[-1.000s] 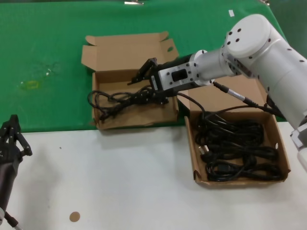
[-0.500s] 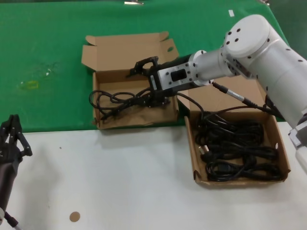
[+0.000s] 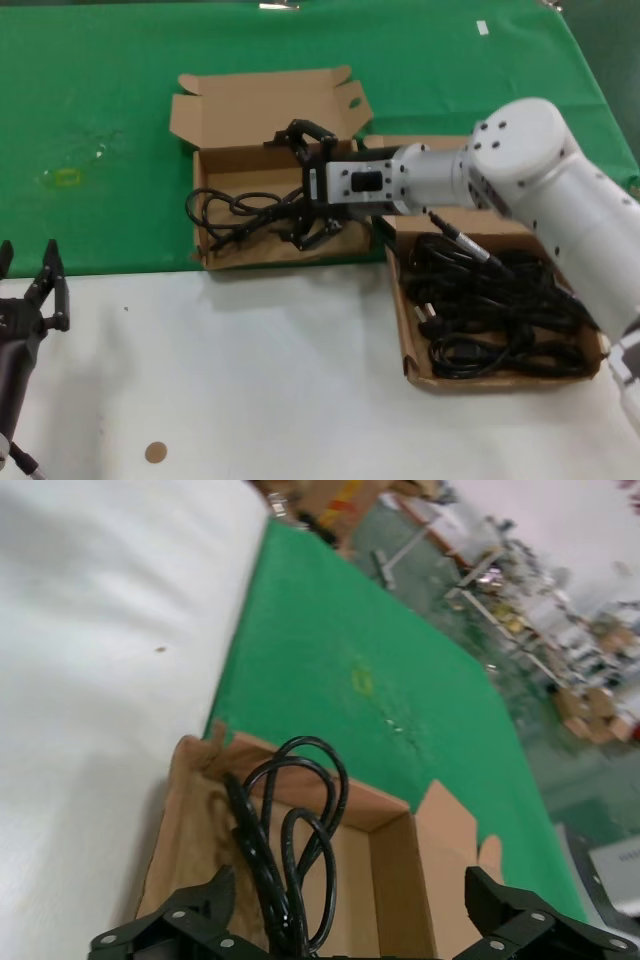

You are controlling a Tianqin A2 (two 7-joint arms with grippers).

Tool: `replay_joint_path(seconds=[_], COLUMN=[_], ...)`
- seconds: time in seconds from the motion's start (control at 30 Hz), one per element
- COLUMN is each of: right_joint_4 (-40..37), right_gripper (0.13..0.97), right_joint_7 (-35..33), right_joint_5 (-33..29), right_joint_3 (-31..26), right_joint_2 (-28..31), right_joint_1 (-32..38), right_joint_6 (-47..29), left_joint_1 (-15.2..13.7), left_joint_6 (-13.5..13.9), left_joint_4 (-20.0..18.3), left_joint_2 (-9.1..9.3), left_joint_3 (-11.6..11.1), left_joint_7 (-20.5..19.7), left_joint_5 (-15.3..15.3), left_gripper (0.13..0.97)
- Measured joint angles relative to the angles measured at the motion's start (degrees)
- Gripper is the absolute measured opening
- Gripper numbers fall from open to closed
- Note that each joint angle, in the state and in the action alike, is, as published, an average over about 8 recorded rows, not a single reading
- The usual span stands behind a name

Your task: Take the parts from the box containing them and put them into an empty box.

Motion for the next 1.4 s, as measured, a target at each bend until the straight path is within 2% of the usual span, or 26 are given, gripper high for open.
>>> replay_joint_path(seconds=[0.07, 0.2, 0.37, 0.47, 0.6, 0.67, 0.87, 1.17, 1.4], right_joint_4=[1.78, 5.35, 9.81, 12.49, 16.05, 17.82, 23.18, 31.25, 37.52], right_gripper=[0.74, 0.794, 0.884, 0.902, 0.939, 0.957, 0.959, 0.966, 0.966], right_joint_7=[1.07, 3.22, 5.89, 7.5, 9.64, 10.71, 13.94, 18.77, 22.53], right_joint_5=[0.66, 1.97, 3.62, 4.61, 5.92, 6.58, 8.56, 11.53, 13.84], right_joint_3=[0.85, 2.54, 4.64, 5.93, 7.62, 8.47, 10.99, 14.8, 17.77], right_joint_2=[0.27, 0.79, 1.44, 1.84, 2.37, 2.63, 3.41, 4.6, 5.52], right_joint_1=[-1.96, -5.82, -10.59, -13.51, -17.33, -19.24, -24.98, -33.65, -40.41], right_joint_6=[1.36, 4.1, 7.5, 9.55, 12.26, 13.61, 17.7, 23.85, 28.63], left_joint_1=[0.01, 0.02, 0.03, 0.04, 0.05, 0.06, 0.07, 0.1, 0.12], left_joint_6=[0.0, -0.01, -0.02, -0.02, -0.03, -0.04, -0.05, -0.06, -0.08], left_joint_4=[-0.01, -0.02, -0.03, -0.04, -0.05, -0.06, -0.07, -0.1, -0.12], left_joint_2=[0.0, -0.01, -0.02, -0.02, -0.03, -0.03, -0.04, -0.06, -0.07], left_joint_3=[0.01, 0.04, 0.07, 0.09, 0.12, 0.13, 0.17, 0.23, 0.28], left_joint_7=[0.0, -0.01, -0.02, -0.03, -0.04, -0.04, -0.05, -0.07, -0.08], left_joint_5=[0.0, 0.0, 0.0, 0.0, 0.0, 0.0, 0.0, 0.0, 0.0], left_gripper=[0.284, 0.333, 0.459, 0.534, 0.534, 0.587, 0.747, 0.889, 0.941])
